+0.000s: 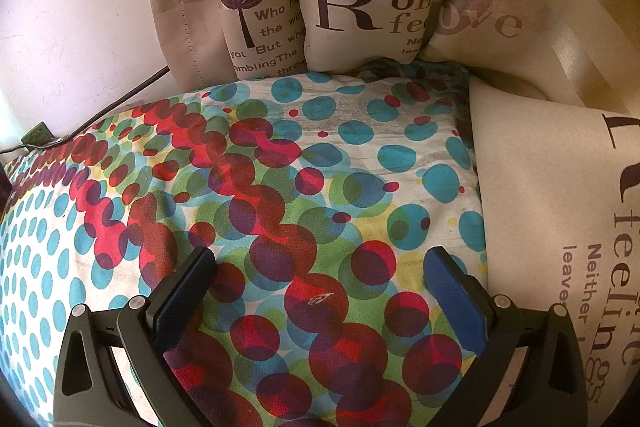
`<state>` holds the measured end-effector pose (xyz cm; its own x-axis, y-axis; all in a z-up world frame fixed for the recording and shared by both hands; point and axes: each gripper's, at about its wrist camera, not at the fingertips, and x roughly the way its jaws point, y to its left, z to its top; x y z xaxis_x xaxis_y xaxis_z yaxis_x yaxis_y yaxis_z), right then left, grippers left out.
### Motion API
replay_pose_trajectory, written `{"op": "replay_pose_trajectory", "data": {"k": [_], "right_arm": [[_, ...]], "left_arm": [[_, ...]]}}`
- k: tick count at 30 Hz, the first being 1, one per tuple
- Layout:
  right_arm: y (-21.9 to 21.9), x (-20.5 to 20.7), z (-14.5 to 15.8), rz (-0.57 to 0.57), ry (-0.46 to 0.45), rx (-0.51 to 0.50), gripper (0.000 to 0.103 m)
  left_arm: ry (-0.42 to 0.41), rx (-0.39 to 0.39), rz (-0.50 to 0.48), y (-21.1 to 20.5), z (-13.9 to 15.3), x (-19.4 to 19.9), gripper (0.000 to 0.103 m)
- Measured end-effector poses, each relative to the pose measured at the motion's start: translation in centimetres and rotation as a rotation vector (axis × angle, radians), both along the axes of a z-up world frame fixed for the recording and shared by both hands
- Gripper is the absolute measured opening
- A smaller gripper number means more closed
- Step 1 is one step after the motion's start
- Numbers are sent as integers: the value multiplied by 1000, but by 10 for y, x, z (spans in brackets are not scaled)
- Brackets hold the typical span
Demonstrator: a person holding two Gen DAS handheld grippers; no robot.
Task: Organize objects
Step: 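Lift the gold tray with the right hand and tip its items out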
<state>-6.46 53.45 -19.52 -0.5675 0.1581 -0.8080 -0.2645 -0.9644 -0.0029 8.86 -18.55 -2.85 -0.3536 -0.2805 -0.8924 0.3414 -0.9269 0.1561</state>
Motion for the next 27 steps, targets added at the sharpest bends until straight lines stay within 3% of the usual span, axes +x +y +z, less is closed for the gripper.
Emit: {"op": "replay_pose_trajectory", "data": {"k": [3,11,19,27], "right_arm": [[0,0,0,0,0,0,103],[0,0,1,0,0,0,103],[0,1,2,0,0,0,103],[-1,1,2,1,0,0,103]], "left_arm": [[-40,12,-59,15,-11,-15,88],[-53,-62,-257,71,-14,-38,88],[-73,-83,-310,91,-18,-47,88],[-100,-52,-327,98,-25,-51,88]]}}
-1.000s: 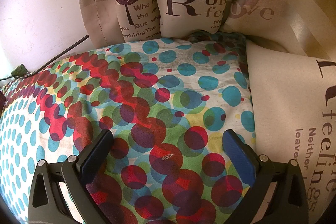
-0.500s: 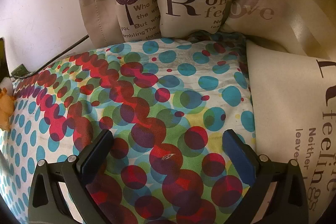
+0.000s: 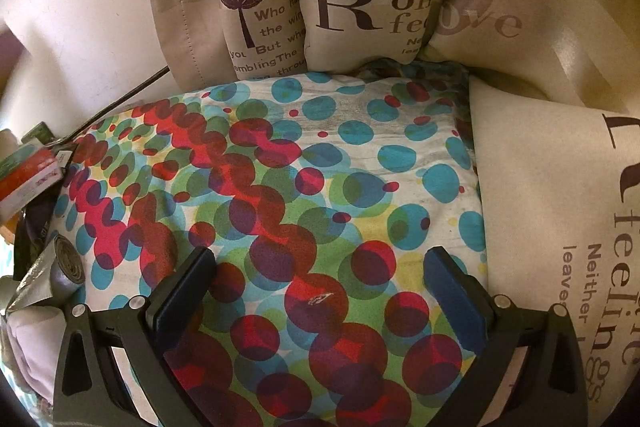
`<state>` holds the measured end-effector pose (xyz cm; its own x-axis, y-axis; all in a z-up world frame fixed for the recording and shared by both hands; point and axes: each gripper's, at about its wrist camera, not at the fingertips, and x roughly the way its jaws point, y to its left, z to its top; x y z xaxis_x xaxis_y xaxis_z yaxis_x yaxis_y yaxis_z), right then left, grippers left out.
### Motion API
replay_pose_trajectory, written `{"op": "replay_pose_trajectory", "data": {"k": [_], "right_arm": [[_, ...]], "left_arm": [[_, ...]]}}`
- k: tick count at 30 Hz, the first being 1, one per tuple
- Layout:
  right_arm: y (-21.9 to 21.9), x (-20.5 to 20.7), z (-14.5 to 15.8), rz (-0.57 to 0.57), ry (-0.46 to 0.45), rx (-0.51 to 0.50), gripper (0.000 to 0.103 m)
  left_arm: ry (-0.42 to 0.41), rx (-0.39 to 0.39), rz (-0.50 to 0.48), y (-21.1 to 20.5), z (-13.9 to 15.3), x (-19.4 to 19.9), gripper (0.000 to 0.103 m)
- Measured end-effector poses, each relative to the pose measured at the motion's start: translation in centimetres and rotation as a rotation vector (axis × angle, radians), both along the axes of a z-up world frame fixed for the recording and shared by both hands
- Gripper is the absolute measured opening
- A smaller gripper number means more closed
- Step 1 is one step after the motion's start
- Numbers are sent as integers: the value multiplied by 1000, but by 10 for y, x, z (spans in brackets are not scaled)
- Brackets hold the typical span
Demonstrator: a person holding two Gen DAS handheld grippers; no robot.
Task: Organize objects
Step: 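Lift the gold tray with the right hand and tip its items out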
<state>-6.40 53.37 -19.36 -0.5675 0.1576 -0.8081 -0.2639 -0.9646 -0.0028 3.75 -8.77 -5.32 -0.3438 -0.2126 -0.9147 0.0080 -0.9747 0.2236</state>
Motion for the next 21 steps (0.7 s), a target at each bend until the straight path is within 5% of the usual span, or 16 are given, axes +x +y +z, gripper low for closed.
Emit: {"op": "replay_pose_trajectory", "data": {"k": [7,21], "right_arm": [[1,1,1,0,0,0,103],[1,1,1,0,0,0,103]], "left_arm": [[13,1,-4,-9,1,4,88],[-1,21,133,-62,-2,22,88]]}}
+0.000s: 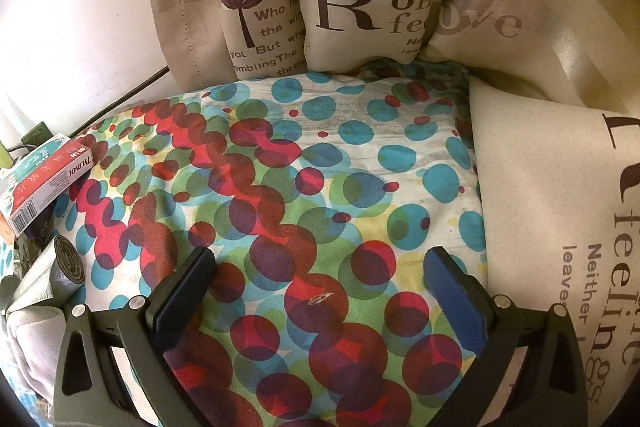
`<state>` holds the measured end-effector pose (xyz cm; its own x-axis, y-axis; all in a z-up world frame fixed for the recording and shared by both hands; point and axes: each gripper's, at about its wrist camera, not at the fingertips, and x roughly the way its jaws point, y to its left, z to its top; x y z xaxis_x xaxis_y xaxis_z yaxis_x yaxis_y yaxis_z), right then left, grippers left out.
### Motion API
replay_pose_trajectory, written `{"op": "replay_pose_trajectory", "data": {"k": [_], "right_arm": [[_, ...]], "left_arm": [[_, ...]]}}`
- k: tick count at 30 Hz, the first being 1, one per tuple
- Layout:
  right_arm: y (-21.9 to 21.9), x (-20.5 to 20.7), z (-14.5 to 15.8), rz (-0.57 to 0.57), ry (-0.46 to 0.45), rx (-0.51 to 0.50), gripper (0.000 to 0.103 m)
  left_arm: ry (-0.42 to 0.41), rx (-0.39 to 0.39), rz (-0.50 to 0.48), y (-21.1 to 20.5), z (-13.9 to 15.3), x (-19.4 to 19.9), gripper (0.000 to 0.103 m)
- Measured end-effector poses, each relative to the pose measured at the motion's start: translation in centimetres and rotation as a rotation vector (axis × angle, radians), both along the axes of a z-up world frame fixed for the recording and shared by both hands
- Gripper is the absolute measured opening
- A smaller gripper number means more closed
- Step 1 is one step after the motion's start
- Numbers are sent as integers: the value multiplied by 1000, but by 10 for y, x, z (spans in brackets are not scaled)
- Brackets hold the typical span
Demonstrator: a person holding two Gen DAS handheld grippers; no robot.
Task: Organize objects
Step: 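Lift the gold tray with the right hand and tip its items out, then set the empty gold tray down and spread the items with the right hand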
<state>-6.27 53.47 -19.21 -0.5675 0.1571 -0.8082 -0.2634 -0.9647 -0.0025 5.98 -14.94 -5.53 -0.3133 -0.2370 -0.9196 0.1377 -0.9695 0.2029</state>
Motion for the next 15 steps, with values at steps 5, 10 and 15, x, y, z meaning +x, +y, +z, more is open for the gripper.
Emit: {"op": "replay_pose_trajectory", "data": {"k": [5,10,15], "right_arm": [[0,0,0,0,0,0,103],[0,0,1,0,0,0,103],[0,0,1,1,0,0,103]], "left_arm": [[-20,21,49,-16,-7,4,88],[-16,4,17,-13,-9,7,88],[-10,13,-7,-14,-9,9,88]]}}
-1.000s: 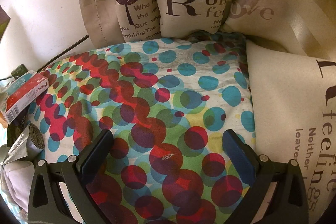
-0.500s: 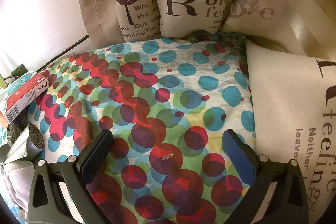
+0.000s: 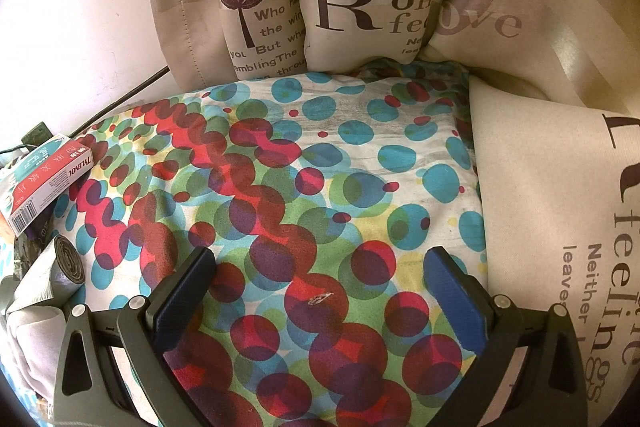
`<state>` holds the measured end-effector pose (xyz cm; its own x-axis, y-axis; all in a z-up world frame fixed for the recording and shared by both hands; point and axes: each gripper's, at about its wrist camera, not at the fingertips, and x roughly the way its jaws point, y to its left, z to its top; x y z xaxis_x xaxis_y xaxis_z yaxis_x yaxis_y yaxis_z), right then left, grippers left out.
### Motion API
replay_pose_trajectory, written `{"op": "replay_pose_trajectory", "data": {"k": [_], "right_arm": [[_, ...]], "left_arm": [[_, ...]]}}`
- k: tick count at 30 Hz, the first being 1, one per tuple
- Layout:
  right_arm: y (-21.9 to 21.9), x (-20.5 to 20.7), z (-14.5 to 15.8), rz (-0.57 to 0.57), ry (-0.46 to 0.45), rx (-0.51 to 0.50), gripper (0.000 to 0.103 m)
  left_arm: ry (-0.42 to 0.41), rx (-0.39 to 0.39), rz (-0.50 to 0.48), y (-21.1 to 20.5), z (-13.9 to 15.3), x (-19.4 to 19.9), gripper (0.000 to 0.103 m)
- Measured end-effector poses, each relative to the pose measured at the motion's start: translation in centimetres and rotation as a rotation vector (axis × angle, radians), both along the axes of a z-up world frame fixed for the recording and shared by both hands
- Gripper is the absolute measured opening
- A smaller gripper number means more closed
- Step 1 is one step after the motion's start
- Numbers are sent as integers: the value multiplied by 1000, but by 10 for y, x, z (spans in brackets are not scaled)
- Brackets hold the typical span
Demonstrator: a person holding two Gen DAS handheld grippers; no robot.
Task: Organize objects
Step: 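Set the empty gold tray down and spread the items with the right hand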
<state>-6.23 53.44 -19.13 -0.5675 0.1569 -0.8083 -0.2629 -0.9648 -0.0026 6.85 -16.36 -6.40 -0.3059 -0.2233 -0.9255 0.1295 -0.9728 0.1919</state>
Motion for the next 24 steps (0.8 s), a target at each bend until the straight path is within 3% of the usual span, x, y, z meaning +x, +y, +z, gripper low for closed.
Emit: {"op": "replay_pose_trajectory", "data": {"k": [6,16,24], "right_arm": [[0,0,0,0,0,0,103],[0,1,1,1,0,0,103],[0,1,1,1,0,0,103]], "left_arm": [[-10,39,-39,9,-2,3,88],[76,106,-233,47,20,3,89],[34,86,-348,95,14,-2,89]]}}
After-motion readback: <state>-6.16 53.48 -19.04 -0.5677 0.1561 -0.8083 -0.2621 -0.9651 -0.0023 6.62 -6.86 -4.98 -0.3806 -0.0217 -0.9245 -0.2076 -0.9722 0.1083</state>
